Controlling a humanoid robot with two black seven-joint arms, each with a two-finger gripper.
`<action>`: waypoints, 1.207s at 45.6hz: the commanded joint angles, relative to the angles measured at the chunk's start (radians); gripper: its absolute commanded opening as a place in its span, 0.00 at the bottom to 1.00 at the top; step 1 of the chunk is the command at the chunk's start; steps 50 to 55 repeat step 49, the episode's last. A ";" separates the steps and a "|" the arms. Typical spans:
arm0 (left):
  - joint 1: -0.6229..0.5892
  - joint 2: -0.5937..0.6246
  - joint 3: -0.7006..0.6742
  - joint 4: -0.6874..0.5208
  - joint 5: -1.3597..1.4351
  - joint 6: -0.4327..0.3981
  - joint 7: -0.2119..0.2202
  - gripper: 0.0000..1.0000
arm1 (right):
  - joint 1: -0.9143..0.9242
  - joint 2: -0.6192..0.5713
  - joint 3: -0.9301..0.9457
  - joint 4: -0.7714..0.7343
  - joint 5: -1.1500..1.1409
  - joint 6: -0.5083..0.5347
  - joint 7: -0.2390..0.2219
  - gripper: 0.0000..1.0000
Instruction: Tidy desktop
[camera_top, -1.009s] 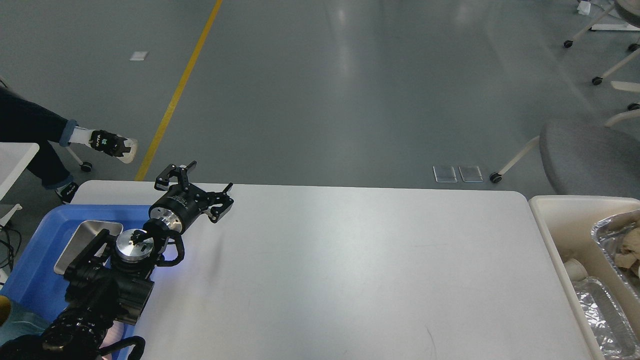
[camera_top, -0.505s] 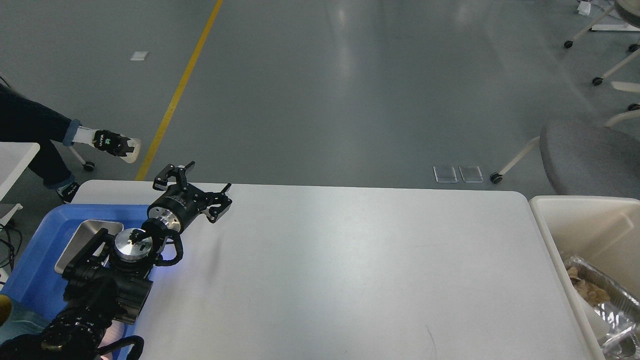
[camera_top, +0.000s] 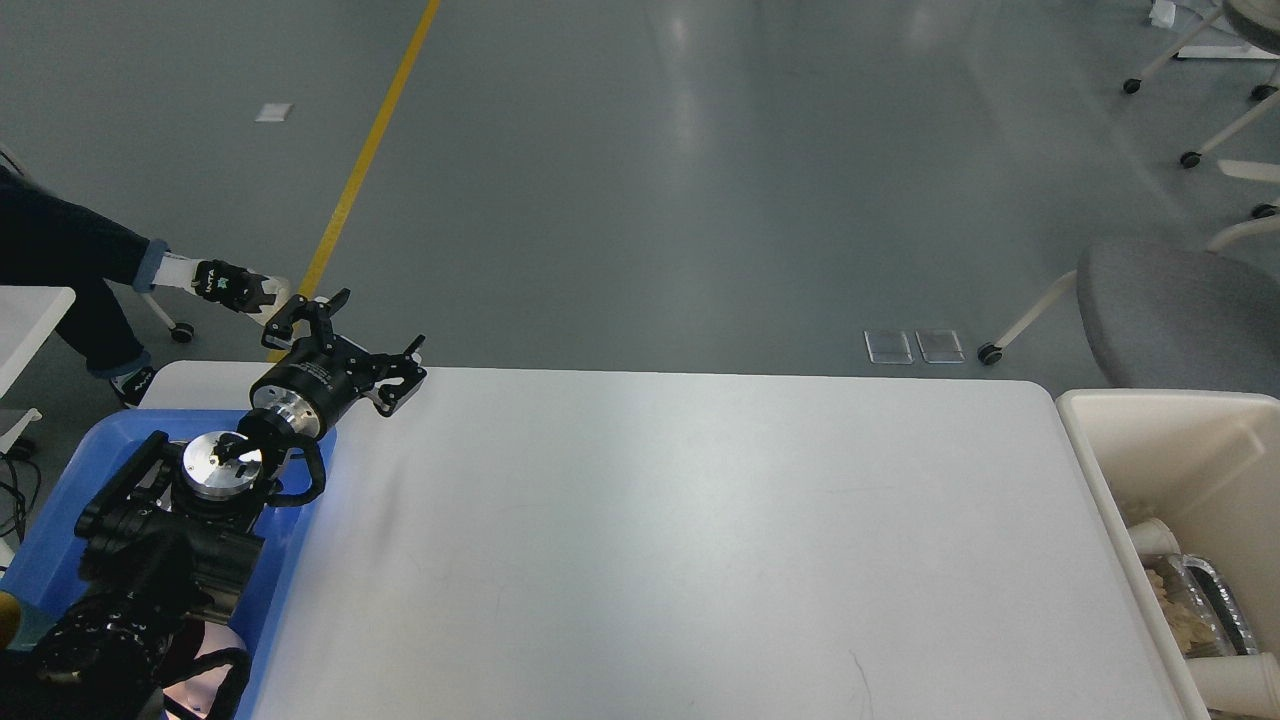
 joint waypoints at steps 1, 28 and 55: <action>-0.023 0.014 -0.001 0.000 0.000 -0.002 -0.003 0.97 | 0.166 -0.005 0.030 0.043 0.043 0.241 0.000 1.00; -0.010 -0.013 -0.001 0.012 -0.005 -0.035 0.003 0.97 | 0.138 0.623 0.333 0.100 0.359 0.701 0.069 1.00; 0.019 -0.027 0.156 0.011 0.000 -0.072 0.023 0.97 | 0.123 0.784 0.348 0.100 0.357 0.716 0.073 1.00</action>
